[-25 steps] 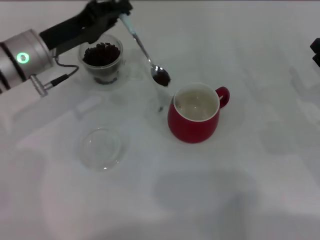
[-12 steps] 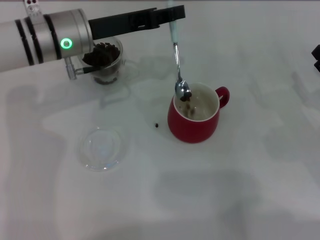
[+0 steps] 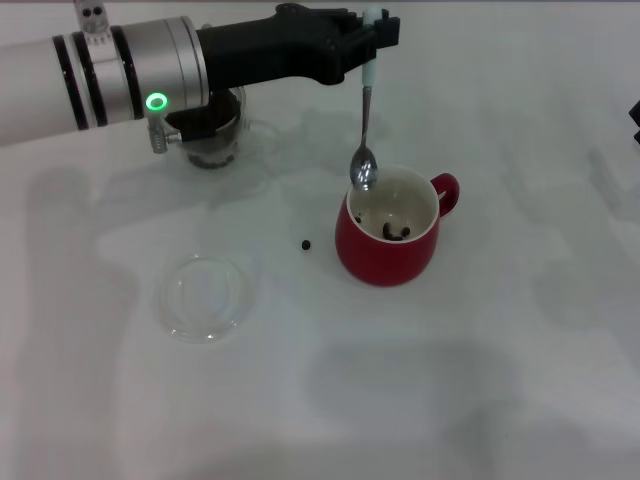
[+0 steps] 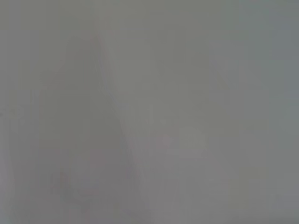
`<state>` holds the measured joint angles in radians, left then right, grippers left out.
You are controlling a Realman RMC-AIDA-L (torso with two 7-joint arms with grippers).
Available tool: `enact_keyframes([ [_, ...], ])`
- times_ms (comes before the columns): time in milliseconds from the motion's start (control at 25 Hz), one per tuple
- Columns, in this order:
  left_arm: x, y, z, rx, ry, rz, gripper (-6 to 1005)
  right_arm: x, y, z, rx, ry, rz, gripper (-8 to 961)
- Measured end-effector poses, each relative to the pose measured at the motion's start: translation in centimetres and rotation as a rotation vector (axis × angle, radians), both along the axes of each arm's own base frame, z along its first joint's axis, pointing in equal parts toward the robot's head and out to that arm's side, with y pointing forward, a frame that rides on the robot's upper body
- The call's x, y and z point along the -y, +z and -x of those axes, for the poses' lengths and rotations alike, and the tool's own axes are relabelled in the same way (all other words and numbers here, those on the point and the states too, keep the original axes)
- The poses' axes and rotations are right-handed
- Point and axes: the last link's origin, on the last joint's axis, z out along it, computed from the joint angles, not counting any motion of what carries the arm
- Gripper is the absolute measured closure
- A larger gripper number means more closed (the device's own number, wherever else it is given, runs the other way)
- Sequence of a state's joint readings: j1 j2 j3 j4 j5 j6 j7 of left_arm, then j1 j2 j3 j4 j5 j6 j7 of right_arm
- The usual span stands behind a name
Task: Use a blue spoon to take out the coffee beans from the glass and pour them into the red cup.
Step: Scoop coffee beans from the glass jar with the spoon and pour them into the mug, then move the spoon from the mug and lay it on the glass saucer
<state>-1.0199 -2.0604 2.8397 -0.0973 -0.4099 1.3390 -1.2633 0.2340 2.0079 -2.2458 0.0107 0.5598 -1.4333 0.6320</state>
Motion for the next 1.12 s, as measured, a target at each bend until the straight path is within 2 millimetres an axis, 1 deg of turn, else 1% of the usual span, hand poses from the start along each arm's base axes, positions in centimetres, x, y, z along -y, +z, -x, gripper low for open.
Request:
enact_keyframes([
  [80,0.4,0.2,-0.1,0.024,-0.047,-0.024,867,-0.1,0.0,0.1,-0.001,0.003,0.0,246],
  [200,0.7,1.3,0.1,0.127,-0.027,-0.059,867,-0.1,0.0,0.1,-0.002,0.005,-0.001,246],
  [280,1.1,2.8,0.8,0.244,0.015,-0.092,867,-0.1,0.0,0.1,-0.002,0.006,-0.001,246],
  [360,1.7,4.3,2.1,0.346,0.073,-0.115,867,-0.2,0.0,0.2,-0.002,0.008,-0.002,246],
  [400,2.1,5.4,3.2,0.414,0.129,-0.123,867,-0.2,0.0,0.2,-0.002,0.009,-0.002,246],
  [440,2.6,6.3,4.8,0.476,0.206,-0.124,867,-0.2,0.0,0.2,-0.002,0.009,-0.002,246],
  [520,3.8,7.4,7.6,0.549,0.339,-0.112,867,-0.4,0.0,0.3,-0.003,0.014,-0.003,246],
  [560,4.9,7.8,9.6,0.58,0.424,-0.1,867,-0.4,0.1,0.3,-0.003,0.013,-0.005,246],
  [640,7.1,8.2,12.9,0.605,0.55,-0.094,868,-0.4,0.2,0.3,-0.004,0.011,-0.012,246],
  [720,9.7,8.4,15.9,0.613,0.66,-0.107,868,-0.6,0.2,0.3,-0.005,0.011,-0.016,246],
  [760,10.6,8.6,16.9,0.614,0.695,-0.115,868,-0.7,0.3,0.4,-0.005,0.014,-0.017,246],
  [800,11.9,8.8,18.3,0.609,0.75,-0.131,869,-0.8,0.3,0.4,-0.004,0.016,-0.017,246],
  [880,13.5,9.0,20.0,0.597,0.811,-0.151,869,-1.2,0.3,0.5,-0.002,0.019,-0.016,246],
  [960,14.6,9.0,21.0,0.583,0.855,-0.165,869,-1.5,0.4,0.7,0.001,0.025,-0.015,246],
  [1040,15.1,8.7,21.8,0.553,0.894,-0.168,869,-1.8,0.4,0.8,0.004,0.031,-0.014,246],
  [1120,15.1,8.2,22.2,0.52,0.926,-0.163,868,-2.1,0.4,1.0,0.006,0.037,-0.01,246],
])
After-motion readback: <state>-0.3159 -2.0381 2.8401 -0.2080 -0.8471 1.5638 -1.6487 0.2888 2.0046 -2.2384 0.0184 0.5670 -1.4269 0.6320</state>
